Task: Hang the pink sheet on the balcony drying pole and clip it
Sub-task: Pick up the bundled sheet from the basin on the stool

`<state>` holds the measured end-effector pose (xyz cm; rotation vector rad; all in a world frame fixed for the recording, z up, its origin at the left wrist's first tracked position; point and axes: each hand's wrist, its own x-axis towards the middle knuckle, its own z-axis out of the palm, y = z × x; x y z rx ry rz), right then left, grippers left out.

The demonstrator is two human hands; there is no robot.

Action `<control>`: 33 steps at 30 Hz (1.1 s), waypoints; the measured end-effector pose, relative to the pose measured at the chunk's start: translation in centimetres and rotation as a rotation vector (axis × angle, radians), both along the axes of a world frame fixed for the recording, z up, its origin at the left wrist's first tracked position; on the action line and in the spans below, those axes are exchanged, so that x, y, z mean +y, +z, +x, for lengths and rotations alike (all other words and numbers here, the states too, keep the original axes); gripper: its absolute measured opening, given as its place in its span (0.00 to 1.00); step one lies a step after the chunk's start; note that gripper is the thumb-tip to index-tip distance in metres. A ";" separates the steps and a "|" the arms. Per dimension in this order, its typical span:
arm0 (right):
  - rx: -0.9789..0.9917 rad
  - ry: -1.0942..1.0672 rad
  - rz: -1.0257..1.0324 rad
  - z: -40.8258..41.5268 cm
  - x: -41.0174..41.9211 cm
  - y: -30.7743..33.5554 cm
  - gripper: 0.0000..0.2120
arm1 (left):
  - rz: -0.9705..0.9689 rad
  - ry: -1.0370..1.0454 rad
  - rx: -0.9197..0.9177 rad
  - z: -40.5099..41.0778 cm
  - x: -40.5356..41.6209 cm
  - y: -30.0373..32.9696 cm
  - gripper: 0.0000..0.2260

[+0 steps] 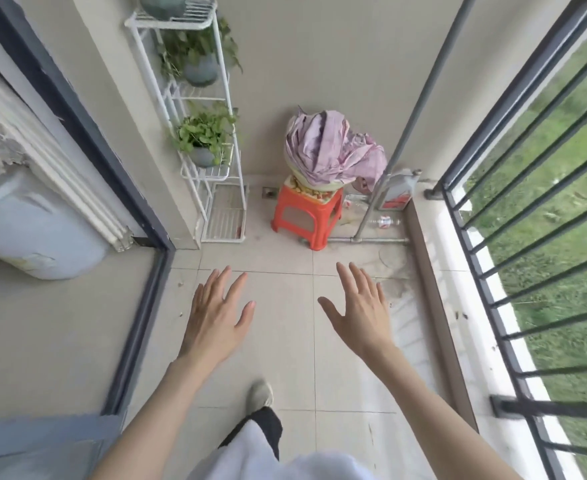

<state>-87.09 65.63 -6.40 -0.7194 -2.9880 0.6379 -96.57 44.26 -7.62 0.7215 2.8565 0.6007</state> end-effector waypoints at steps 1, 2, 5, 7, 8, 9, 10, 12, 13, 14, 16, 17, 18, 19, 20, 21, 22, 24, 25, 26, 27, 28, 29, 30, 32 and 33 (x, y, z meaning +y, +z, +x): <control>0.013 -0.007 -0.005 -2.3 0.6 0.3 0.32 | 0.003 -0.006 0.006 -2.5 0.8 0.2 0.31; 0.023 -0.019 -0.007 -4.4 1.2 0.5 0.32 | 0.000 -0.020 0.009 -5.0 1.7 0.5 0.31; 0.075 -0.068 -0.005 -9.8 3.6 1.0 0.31 | -0.025 -0.079 -0.002 -11.3 4.7 1.0 0.32; 0.089 -0.101 -0.011 -12.7 5.6 0.9 0.31 | -0.021 -0.142 0.011 -14.8 7.1 0.9 0.31; 0.086 -0.115 -0.010 -14.1 6.7 0.7 0.31 | -0.024 -0.171 0.017 -16.4 8.3 0.8 0.30; 0.080 -0.129 -0.011 -15.5 7.8 0.5 0.31 | -0.033 -0.190 0.013 -18.0 9.5 0.5 0.30; 0.070 -0.139 -0.015 -16.9 9.0 0.2 0.31 | -0.042 -0.202 0.005 -19.5 10.7 0.3 0.30; 0.046 -0.149 -0.034 -19.8 11.5 -0.4 0.31 | -0.048 -0.199 -0.016 -22.4 13.1 -0.2 0.32; 0.032 -0.146 -0.041 -21.3 12.9 -0.8 0.32 | -0.049 -0.193 -0.022 -24.0 14.5 -0.4 0.32; 0.024 -0.137 -0.038 -23.1 14.5 -1.3 0.32 | -0.052 -0.188 -0.027 -25.6 15.9 -0.7 0.33; 0.026 -0.120 -0.012 -26.6 17.8 -1.9 0.32 | -0.061 -0.175 -0.038 -29.1 18.8 -0.9 0.34; 0.027 -0.116 -0.001 -28.5 19.6 -2.0 0.33 | -0.065 -0.169 -0.043 -30.9 20.3 -1.0 0.34; 0.028 -0.120 -0.002 -30.2 21.4 -1.9 0.32 | -0.069 -0.171 -0.046 -32.6 21.9 -0.9 0.35; 0.026 -0.127 -0.011 -31.9 23.1 -1.8 0.32 | -0.076 -0.178 -0.050 -34.3 23.5 -0.9 0.35; 0.021 -0.129 -0.020 -33.4 24.7 -1.8 0.32 | -0.082 -0.186 -0.057 -35.9 25.0 -0.8 0.35; 0.011 -0.126 -0.028 -34.9 26.3 -2.0 0.33 | -0.085 -0.188 -0.065 -37.4 26.6 -0.8 0.35; -0.003 -0.121 -0.030 -36.4 27.7 -2.1 0.34 | -0.083 -0.189 -0.074 -38.9 28.1 -0.8 0.36; -0.049 -0.116 -0.036 -39.0 30.1 -2.7 0.34 | -0.081 -0.192 -0.090 -41.5 30.5 -1.0 0.36; -0.072 -0.114 -0.044 -40.2 30.9 -3.1 0.34 | -0.084 -0.196 -0.100 -42.7 31.5 -1.4 0.36; -0.093 -0.111 -0.060 -41.3 31.6 -3.6 0.33 | -0.088 -0.203 -0.110 -43.8 32.4 -1.8 0.36; -0.115 -0.110 -0.083 -42.4 32.2 -4.0 0.32 | -0.094 -0.215 -0.126 -44.8 33.2 -2.5 0.35; -0.134 -0.111 -0.104 -43.6 32.9 -4.6 0.32 | -0.105 -0.234 -0.151 -45.9 34.1 -3.3 0.34; -0.149 -0.113 -0.118 -44.8 33.6 -5.4 0.32 | -0.119 -0.253 -0.187 -47.1 35.0 -4.1 0.32; -0.162 -0.118 -0.129 -45.9 34.3 -6.2 0.32 | -0.140 -0.271 -0.224 -48.2 35.8 -5.2 0.30; -0.180 -0.153 -0.177 -48.2 35.7 -8.1 0.31 | -0.175 -0.301 -0.281 -50.7 37.5 -7.3 0.27; -0.192 -0.177 -0.210 -49.3 36.2 -9.1 0.31 | -0.184 -0.320 -0.300 -51.9 38.4 -8.4 0.28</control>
